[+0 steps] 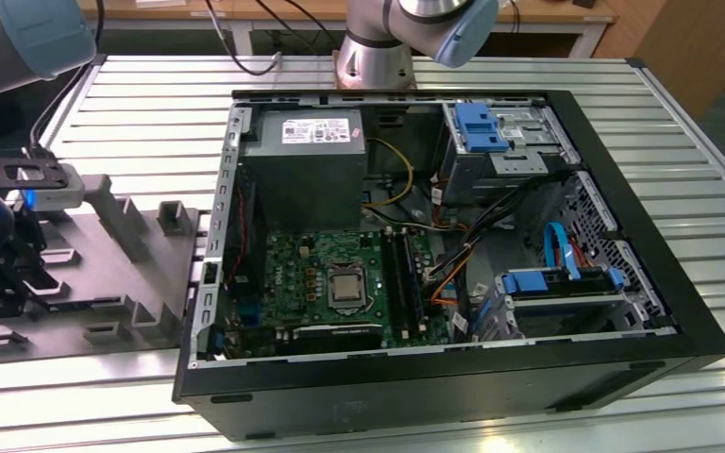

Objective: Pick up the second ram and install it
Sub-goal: 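Pick up the second ram and move it above second insertion slot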

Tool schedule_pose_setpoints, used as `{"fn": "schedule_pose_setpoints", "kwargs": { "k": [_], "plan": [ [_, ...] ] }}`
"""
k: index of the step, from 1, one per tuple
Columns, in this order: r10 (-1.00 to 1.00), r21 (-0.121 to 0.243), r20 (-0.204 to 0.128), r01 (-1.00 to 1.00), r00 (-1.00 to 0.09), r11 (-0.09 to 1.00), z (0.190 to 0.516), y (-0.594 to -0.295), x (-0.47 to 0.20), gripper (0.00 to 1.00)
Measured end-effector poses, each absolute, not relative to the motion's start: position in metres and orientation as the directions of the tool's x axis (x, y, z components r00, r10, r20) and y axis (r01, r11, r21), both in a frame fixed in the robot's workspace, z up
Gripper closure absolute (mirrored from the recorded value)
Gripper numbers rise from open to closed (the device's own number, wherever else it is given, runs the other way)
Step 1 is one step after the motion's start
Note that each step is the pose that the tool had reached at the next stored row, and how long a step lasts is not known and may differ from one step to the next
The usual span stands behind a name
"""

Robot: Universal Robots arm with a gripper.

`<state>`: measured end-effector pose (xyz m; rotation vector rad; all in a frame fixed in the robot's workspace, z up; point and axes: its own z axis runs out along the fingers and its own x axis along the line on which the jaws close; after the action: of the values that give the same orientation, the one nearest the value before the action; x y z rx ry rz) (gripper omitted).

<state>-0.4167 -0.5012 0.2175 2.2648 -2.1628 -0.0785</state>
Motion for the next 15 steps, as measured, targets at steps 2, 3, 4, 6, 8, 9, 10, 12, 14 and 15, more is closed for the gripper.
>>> {"fn": "schedule_pose_setpoints", "kwargs": {
  "k": [2,3,4,6,8,9,10,12,14,15],
  "plan": [
    [-0.998,0.041,-0.030,-0.998,0.047,-0.048,0.214,-0.501,-0.417,0.64],
    [-0.998,0.040,-0.030,-0.998,0.048,-0.050,0.213,-0.501,-0.417,0.64],
    [-0.998,0.040,-0.030,-0.998,0.051,-0.052,0.211,-0.501,-0.417,0.64],
    [-0.998,0.040,-0.030,-0.998,0.056,-0.057,0.208,-0.501,-0.417,0.64],
    [-0.997,0.040,-0.030,-0.997,0.065,-0.066,0.207,-0.501,-0.417,0.64],
    [-0.997,0.040,-0.030,-0.996,0.076,-0.077,0.206,-0.501,-0.417,0.64],
    [-0.996,0.040,-0.030,-0.995,0.087,-0.088,0.206,-0.501,-0.417,0.64],
    [-0.994,0.040,-0.030,-0.994,0.101,-0.102,0.205,-0.501,-0.417,0.64],
    [-0.994,0.040,-0.030,-0.994,0.104,-0.105,0.203,-0.501,-0.418,0.64],
    [-0.994,0.040,-0.030,-0.994,0.104,-0.106,0.203,-0.501,-0.418,0.64]
  ]
}}
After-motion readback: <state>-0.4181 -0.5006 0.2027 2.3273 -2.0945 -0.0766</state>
